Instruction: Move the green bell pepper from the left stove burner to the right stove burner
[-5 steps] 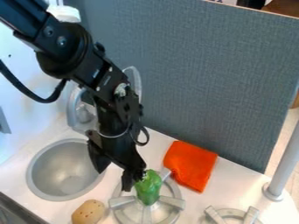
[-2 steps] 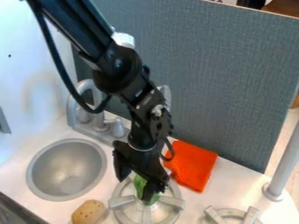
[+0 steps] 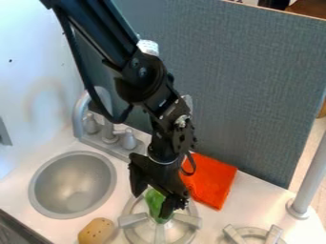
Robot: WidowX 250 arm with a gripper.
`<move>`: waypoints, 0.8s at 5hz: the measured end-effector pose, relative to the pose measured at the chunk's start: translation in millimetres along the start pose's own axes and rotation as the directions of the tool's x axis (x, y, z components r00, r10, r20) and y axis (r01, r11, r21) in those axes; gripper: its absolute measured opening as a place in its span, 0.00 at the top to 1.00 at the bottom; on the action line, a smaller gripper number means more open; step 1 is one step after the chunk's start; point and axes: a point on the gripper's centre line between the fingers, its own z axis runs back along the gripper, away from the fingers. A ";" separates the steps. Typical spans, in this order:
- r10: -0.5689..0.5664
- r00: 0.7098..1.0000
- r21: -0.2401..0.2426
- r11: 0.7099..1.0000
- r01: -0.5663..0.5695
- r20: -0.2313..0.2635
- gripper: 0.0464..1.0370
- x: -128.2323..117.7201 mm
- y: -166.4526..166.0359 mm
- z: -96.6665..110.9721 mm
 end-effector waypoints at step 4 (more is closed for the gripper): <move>0.019 0.995 -0.001 1.000 -0.019 -0.097 0.08 20.1 12.3 -18.0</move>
